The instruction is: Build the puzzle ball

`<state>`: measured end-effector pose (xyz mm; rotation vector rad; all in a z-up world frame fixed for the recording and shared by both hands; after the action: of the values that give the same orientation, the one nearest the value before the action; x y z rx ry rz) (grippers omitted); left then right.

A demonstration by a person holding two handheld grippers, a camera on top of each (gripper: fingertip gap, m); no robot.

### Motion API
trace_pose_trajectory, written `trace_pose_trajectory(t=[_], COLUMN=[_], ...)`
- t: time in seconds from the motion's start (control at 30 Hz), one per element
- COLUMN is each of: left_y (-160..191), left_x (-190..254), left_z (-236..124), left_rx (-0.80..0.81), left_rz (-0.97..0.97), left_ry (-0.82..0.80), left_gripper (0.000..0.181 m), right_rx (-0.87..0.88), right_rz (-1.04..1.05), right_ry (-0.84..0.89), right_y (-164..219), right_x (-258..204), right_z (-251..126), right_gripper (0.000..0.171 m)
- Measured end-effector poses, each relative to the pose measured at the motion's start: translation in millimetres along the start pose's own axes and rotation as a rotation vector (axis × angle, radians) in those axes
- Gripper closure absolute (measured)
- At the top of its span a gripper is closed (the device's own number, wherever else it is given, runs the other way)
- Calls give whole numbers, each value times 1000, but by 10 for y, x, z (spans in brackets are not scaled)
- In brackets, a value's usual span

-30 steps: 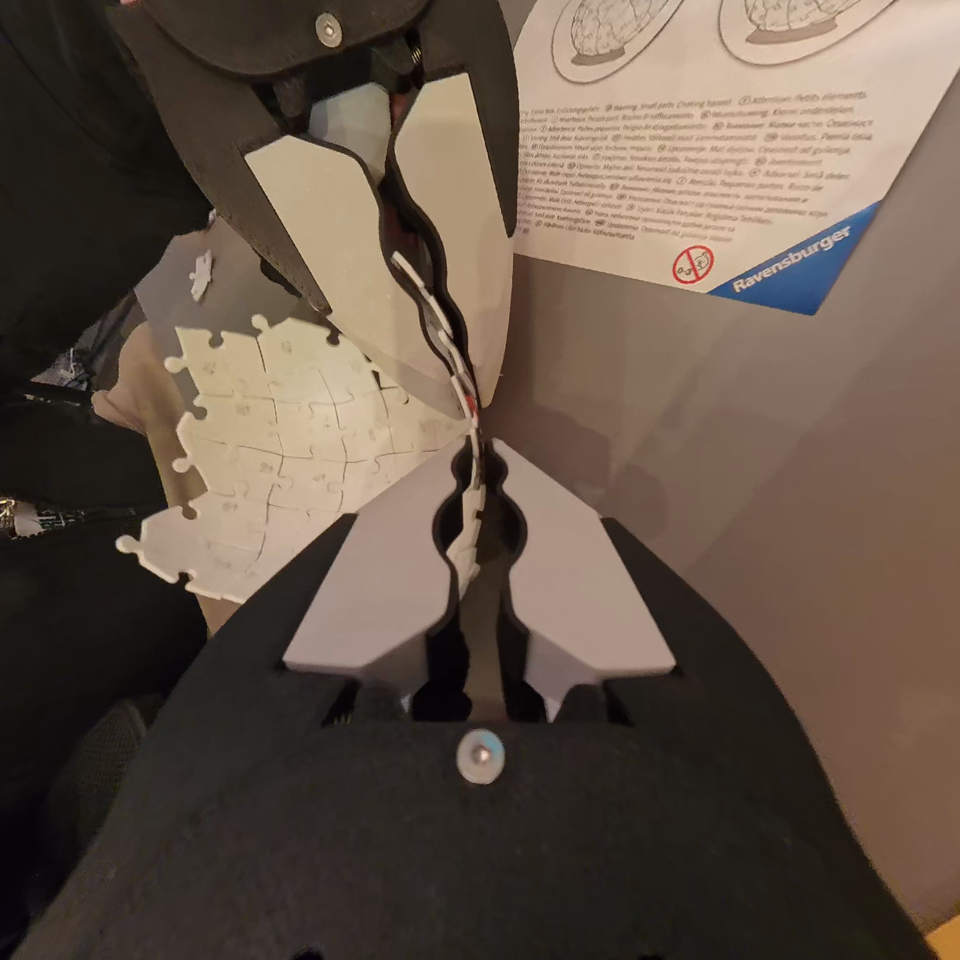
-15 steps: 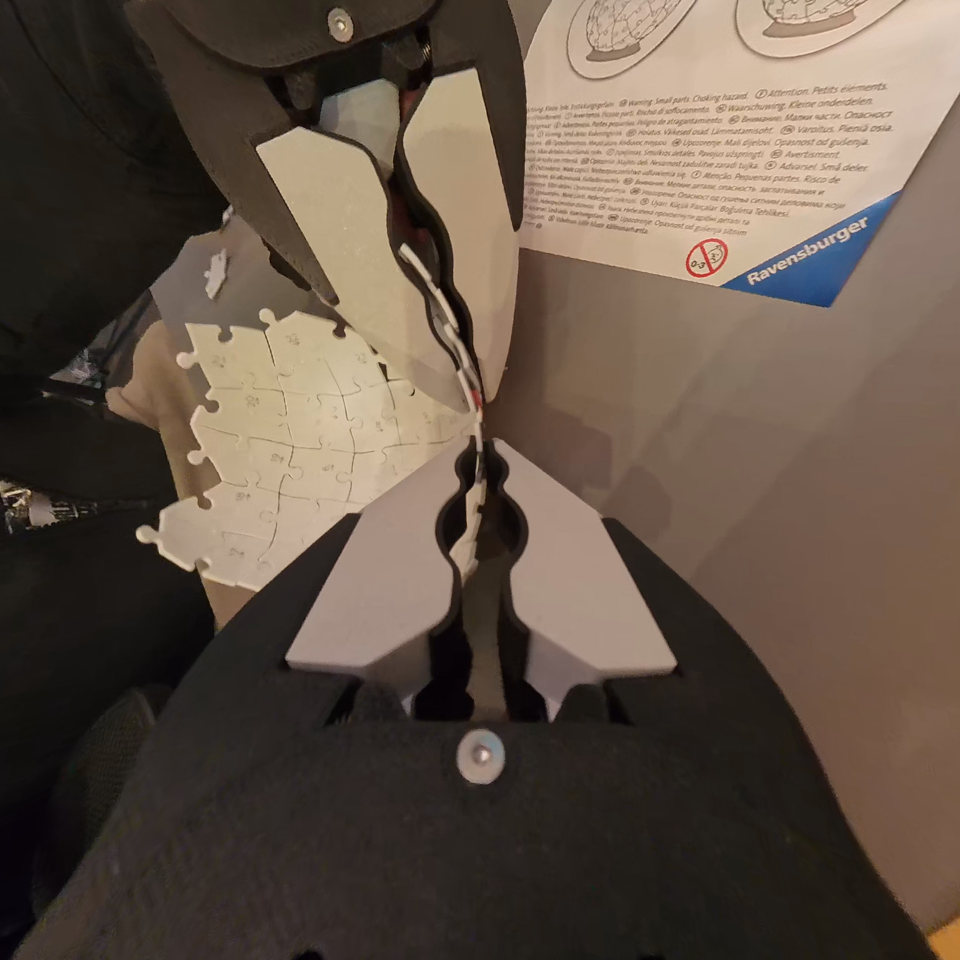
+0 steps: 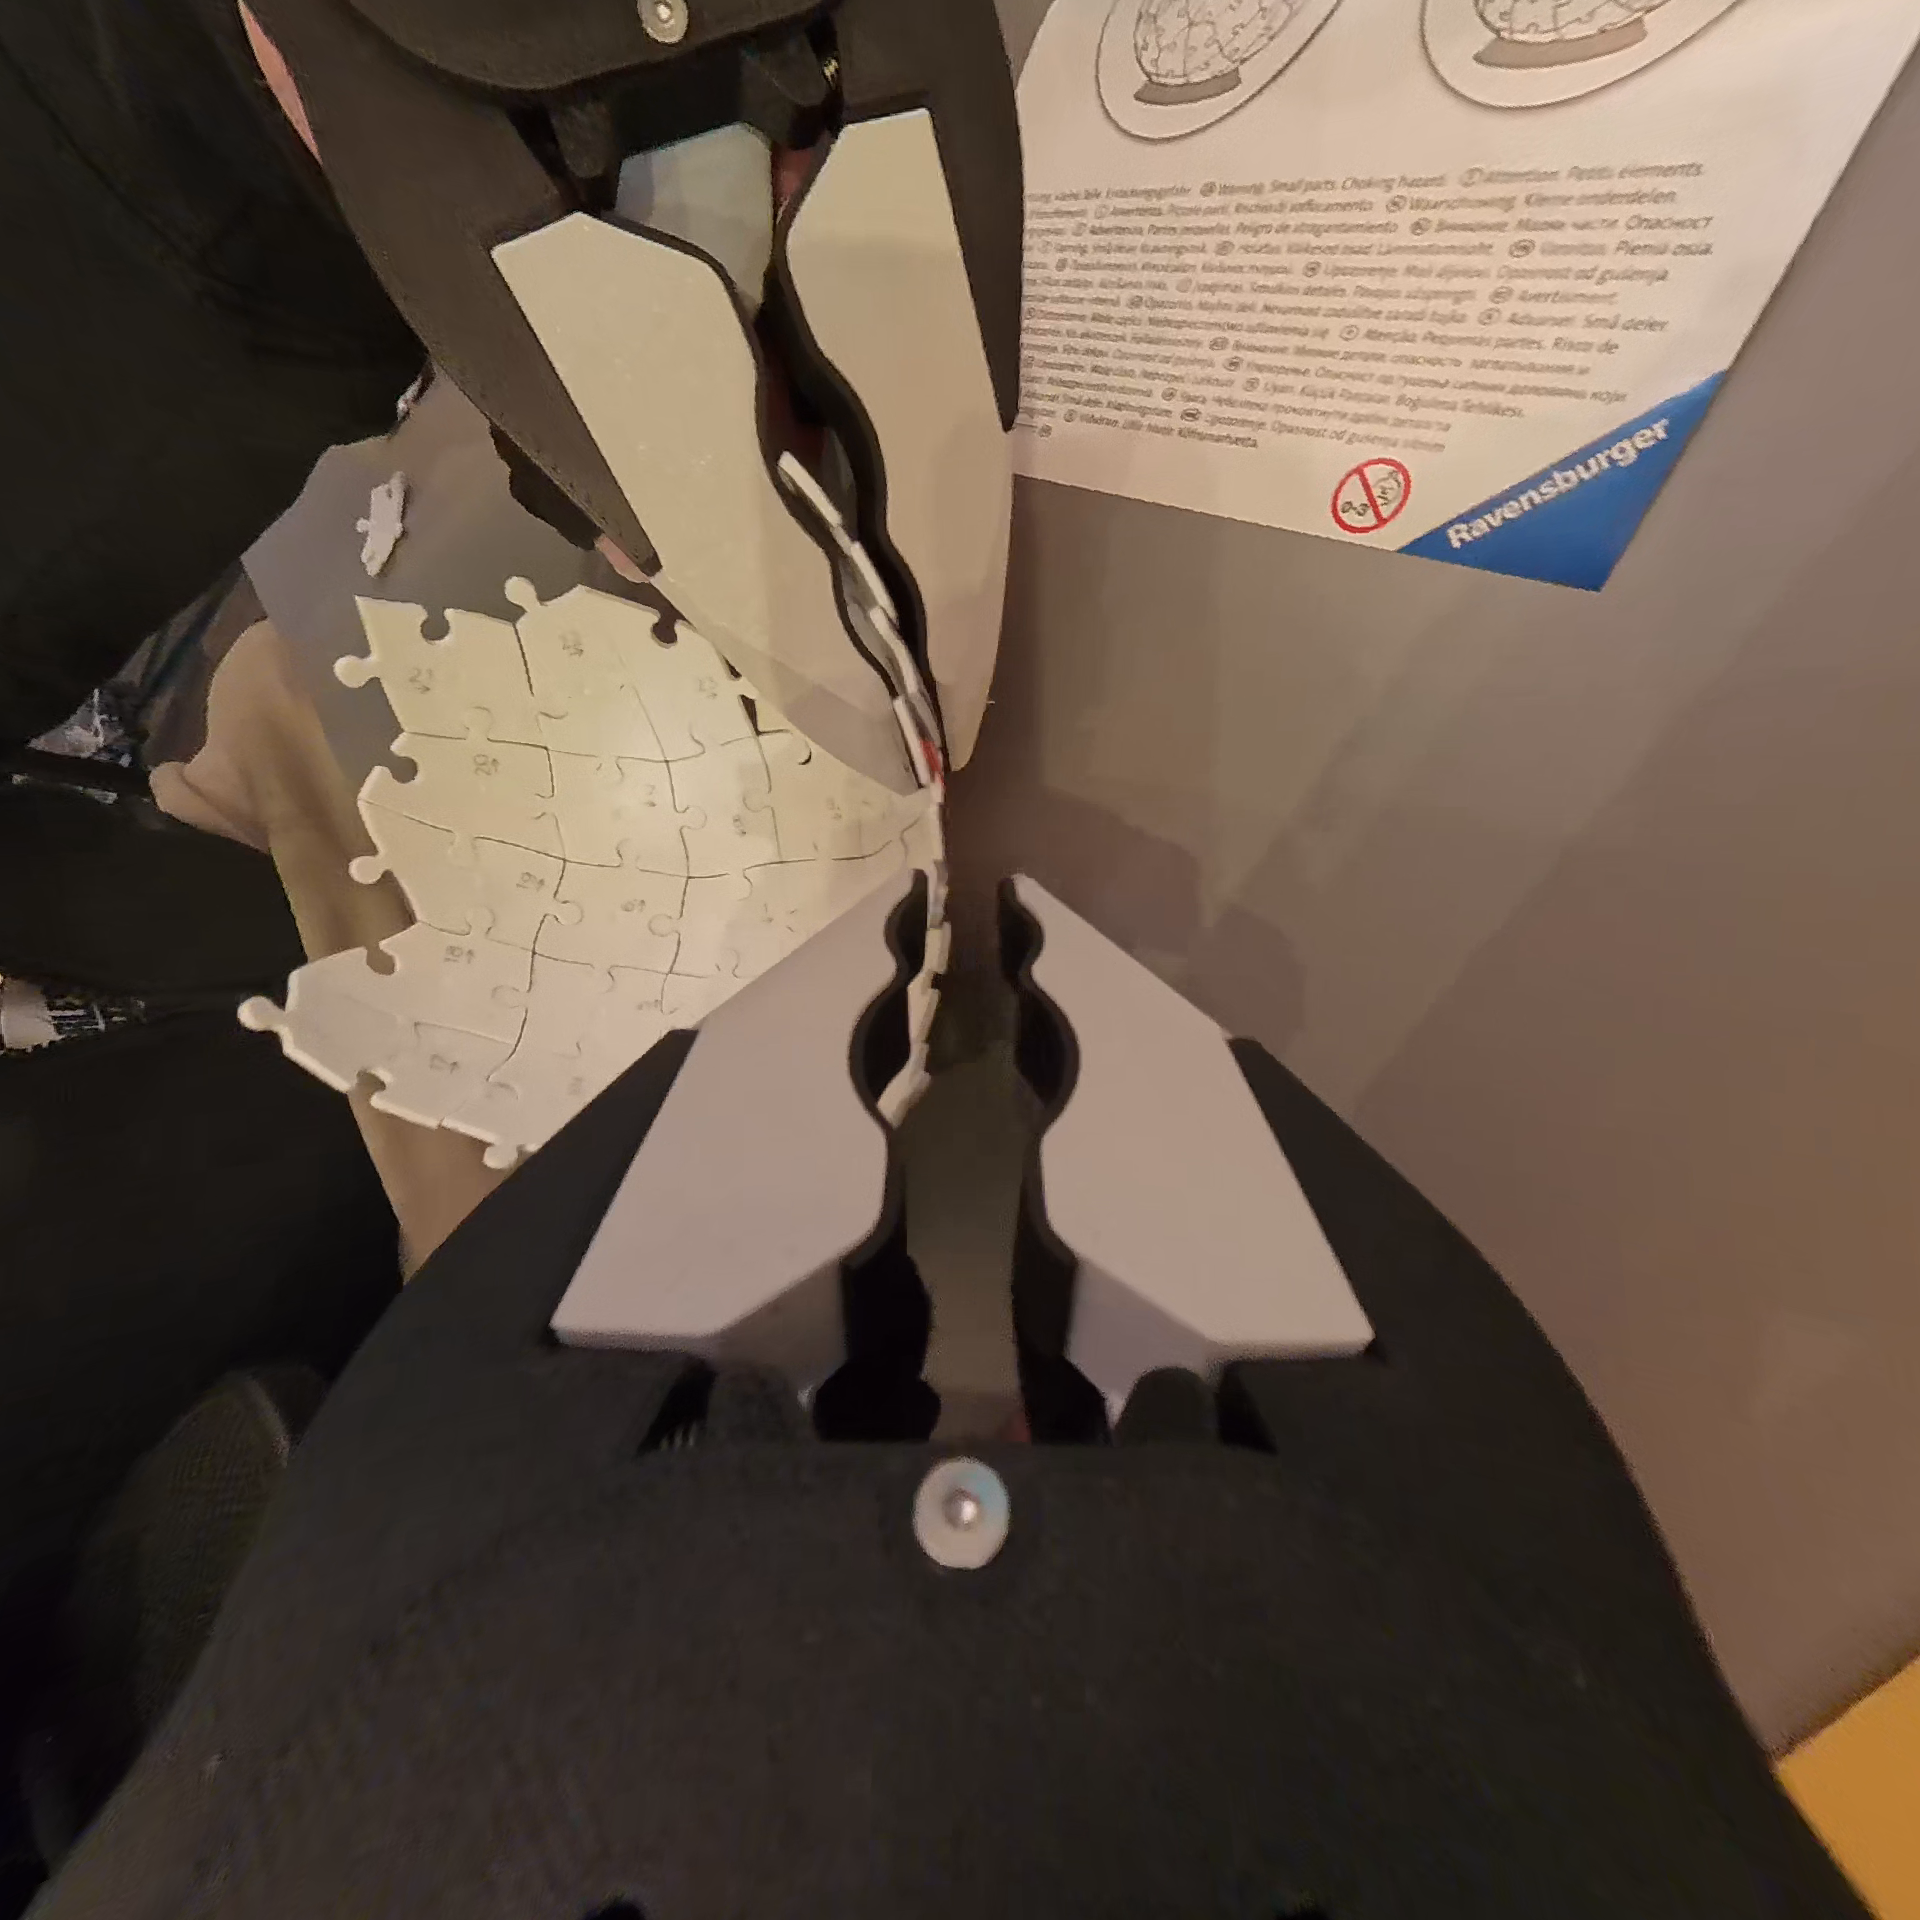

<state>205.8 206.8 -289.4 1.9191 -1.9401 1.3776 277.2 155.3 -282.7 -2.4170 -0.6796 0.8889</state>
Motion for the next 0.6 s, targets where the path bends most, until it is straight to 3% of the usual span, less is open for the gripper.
trace_pose_trajectory(t=[0.37,0.6], left_y=[-11,3], left_x=[3,77], left_z=[-93,-210], left_rx=[44,53], left_rz=[-2,30], left_ry=[-34,-102], left_gripper=[163,160], right_rx=[62,72], right_rz=[-6,-15], right_ry=[109,182], right_y=[-27,83], right_x=[-128,-297], right_z=[-249,-439], right_gripper=[143,143])
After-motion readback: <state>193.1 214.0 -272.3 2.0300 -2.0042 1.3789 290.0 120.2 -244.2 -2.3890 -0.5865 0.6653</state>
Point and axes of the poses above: each gripper's, where its closed fingertips meet, z out along the fingers, y out of its underside, x = y × z across the jaws, the point moved 5 cm from there along -z, back along the fingers, and after that the axes turned 7 degrees about -z, right-handed, at the moved point
